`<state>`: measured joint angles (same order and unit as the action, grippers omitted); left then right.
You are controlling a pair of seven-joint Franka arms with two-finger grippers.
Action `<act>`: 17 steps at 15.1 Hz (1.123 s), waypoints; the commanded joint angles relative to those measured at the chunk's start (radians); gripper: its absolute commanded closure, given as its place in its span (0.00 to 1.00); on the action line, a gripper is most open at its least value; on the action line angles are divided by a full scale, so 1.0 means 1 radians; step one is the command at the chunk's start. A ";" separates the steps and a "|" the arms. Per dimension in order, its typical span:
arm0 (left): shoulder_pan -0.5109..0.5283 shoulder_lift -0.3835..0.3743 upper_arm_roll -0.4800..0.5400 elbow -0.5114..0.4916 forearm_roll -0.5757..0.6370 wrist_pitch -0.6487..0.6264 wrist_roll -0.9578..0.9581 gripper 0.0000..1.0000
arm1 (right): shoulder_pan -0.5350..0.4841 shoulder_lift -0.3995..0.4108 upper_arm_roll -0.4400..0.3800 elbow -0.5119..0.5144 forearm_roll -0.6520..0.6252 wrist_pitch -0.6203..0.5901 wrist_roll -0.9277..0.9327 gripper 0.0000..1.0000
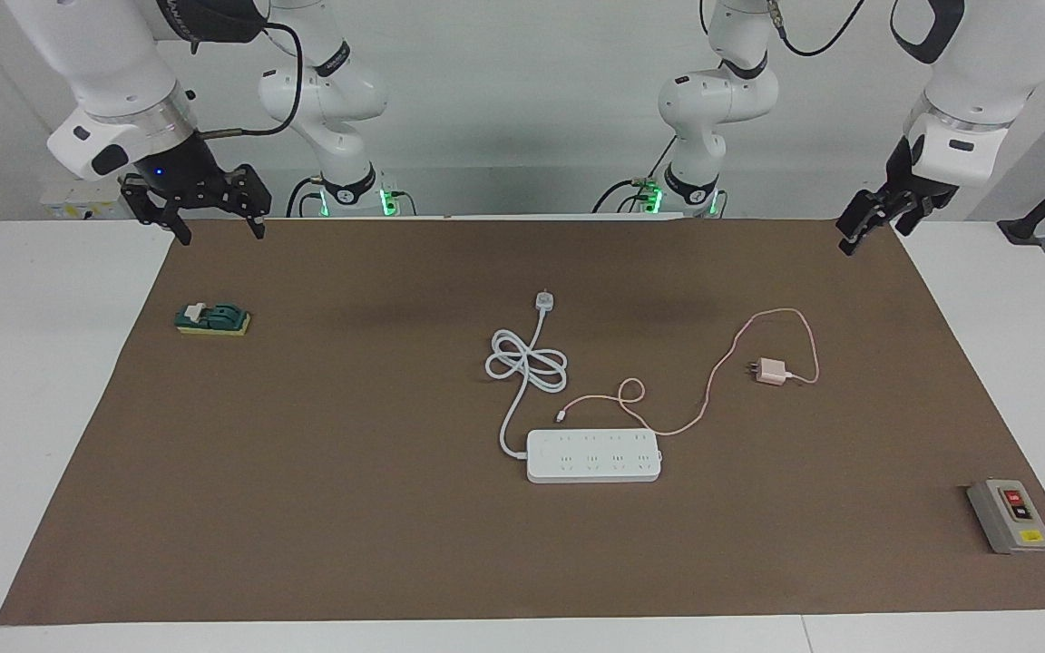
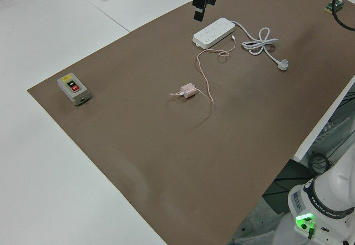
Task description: Unplug charger and place it aside
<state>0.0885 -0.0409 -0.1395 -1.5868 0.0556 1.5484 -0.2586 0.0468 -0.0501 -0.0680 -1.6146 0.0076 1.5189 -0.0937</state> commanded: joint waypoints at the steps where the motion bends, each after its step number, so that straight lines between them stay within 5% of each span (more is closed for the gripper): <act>1: -0.058 -0.004 0.021 -0.001 0.007 -0.053 0.039 0.00 | -0.028 -0.027 0.013 -0.047 -0.017 0.030 -0.020 0.00; 8: -0.088 -0.007 0.023 -0.042 -0.101 -0.018 0.151 0.00 | -0.028 -0.019 0.014 -0.030 -0.017 0.033 -0.017 0.00; 17: -0.101 -0.028 0.023 -0.096 -0.096 0.073 0.217 0.00 | -0.019 -0.020 0.019 -0.030 -0.017 0.035 0.002 0.00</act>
<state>0.0039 -0.0427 -0.1343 -1.6513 -0.0369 1.6009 -0.0653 0.0331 -0.0540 -0.0596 -1.6266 0.0075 1.5356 -0.0937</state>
